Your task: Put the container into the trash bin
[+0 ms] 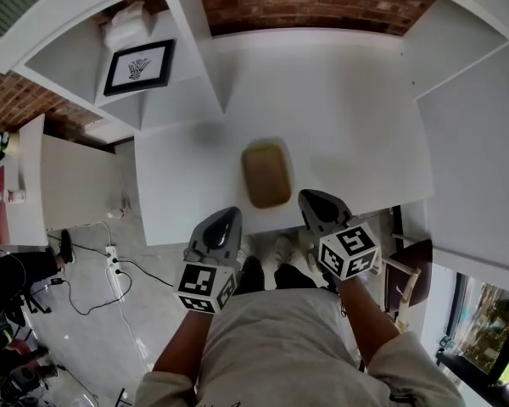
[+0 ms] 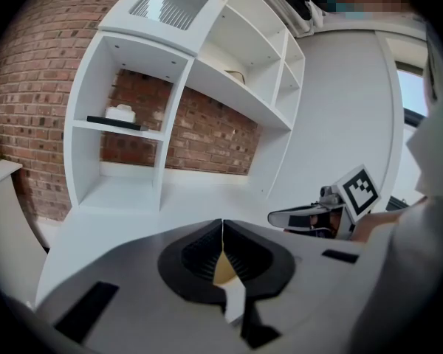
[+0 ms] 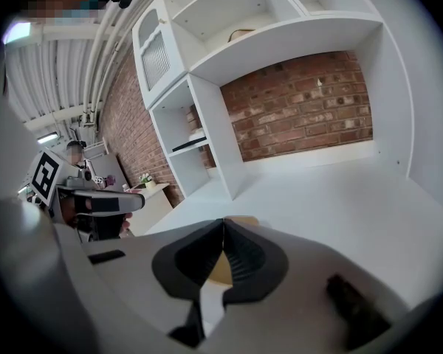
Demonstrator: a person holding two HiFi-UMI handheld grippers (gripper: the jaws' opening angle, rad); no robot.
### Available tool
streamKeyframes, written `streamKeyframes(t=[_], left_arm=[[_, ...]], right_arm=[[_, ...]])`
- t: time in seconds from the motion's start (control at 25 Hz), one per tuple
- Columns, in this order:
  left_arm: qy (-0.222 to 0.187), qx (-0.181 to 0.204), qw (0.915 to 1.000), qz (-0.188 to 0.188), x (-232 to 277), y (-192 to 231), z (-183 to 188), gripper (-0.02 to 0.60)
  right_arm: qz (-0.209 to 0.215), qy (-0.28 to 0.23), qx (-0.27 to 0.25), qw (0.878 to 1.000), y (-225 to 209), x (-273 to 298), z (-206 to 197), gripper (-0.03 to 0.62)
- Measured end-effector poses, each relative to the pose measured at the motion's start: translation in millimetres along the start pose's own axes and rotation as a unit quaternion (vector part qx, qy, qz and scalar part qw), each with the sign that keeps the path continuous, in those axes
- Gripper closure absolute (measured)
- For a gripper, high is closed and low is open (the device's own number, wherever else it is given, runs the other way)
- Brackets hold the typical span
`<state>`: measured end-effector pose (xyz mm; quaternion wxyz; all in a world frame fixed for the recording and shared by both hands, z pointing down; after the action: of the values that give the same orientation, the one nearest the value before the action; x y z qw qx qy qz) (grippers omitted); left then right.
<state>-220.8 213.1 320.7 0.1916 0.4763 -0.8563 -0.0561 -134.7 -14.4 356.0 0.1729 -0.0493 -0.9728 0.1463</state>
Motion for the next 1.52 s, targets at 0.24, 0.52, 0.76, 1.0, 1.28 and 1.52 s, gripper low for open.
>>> streamKeyframes(t=[0.24, 0.52, 0.76, 1.0, 1.28, 1.52], left_arm=[[0.009, -0.005, 0.9999, 0.000, 8.8, 5.7, -3.9, 0.565], [0.018, -0.008, 0.9998, 0.003, 16.2, 13.5, -8.1, 0.565], [0.026, -0.008, 0.9996, 0.002, 21.1, 18.0, -12.1, 0.564], [0.033, -0.010, 0.9994, -0.003, 26.1, 19.4, -16.8, 0.565], [0.044, -0.012, 0.9989, -0.006, 30.3, 23.8, -21.1, 0.565], [0.049, -0.014, 0.9987, -0.005, 32.8, 28.8, -24.5, 0.565]], right_arm=[[-0.005, 0.008, 0.005, 1.000, -9.0, 10.2, -5.5, 0.566], [-0.009, 0.019, 0.010, 1.000, -16.8, 19.8, -14.6, 0.566], [-0.011, 0.029, 0.011, 0.999, -22.7, 30.2, -21.1, 0.566], [-0.012, 0.034, 0.015, 0.999, -27.9, 40.5, -26.7, 0.565], [-0.017, 0.047, 0.014, 0.999, -31.6, 49.7, -35.2, 0.565], [-0.032, 0.056, 0.009, 0.998, -35.0, 56.5, -43.6, 0.563]])
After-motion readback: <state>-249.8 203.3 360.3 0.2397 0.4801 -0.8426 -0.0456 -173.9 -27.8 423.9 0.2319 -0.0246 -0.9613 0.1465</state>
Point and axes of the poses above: the fingertips, and each gripper's own axes: x forward along the fingers, y to its left, z out of its top, the point moved 10 cm from there along -x, backward along the fingers, and after that the axes turned 12 degrees about -y, right-handed, at the moved point
